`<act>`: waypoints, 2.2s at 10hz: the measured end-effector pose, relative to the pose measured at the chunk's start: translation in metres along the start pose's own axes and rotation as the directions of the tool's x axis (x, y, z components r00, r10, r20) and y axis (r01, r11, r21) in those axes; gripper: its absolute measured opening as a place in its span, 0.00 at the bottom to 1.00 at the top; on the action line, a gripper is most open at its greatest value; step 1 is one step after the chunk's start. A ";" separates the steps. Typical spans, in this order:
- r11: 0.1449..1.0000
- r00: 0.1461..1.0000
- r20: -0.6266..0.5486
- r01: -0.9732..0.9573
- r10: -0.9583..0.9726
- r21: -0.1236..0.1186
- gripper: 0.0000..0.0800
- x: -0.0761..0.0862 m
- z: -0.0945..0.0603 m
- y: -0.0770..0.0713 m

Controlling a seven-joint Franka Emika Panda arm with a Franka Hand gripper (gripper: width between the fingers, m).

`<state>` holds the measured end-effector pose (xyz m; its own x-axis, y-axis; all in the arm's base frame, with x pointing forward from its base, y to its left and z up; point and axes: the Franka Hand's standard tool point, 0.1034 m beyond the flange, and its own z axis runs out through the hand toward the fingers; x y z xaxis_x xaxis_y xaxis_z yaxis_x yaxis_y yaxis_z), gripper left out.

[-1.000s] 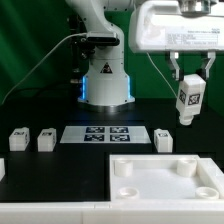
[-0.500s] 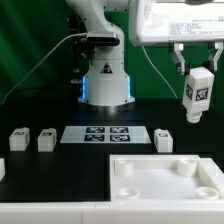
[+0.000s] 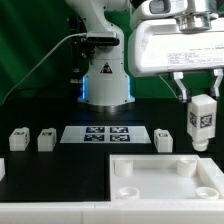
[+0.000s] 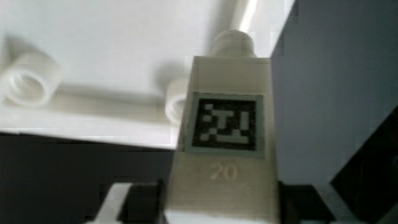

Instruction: Assemble one leg

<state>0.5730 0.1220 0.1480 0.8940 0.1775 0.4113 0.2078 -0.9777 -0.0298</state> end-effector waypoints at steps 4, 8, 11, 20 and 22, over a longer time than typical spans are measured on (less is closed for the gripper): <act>1.000 0.999 -0.043 -0.022 0.021 -0.010 0.37 0.014 0.010 -0.017; 0.999 0.999 -0.042 0.003 -0.005 -0.046 0.37 0.011 0.012 -0.004; 0.999 0.999 -0.041 0.015 -0.017 -0.047 0.37 0.011 0.013 -0.004; 0.994 0.993 -0.091 0.069 -0.077 -0.089 0.37 0.039 0.040 0.018; 0.993 0.993 -0.084 0.074 -0.082 -0.094 0.37 0.031 0.050 0.022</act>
Offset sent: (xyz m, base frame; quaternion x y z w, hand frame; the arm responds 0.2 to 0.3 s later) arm 0.0058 -0.0269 -0.0037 -0.1594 -0.0035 -0.0148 0.9871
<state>0.6254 0.1120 0.1147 0.8372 0.2475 0.4876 0.2356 -0.9680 0.0867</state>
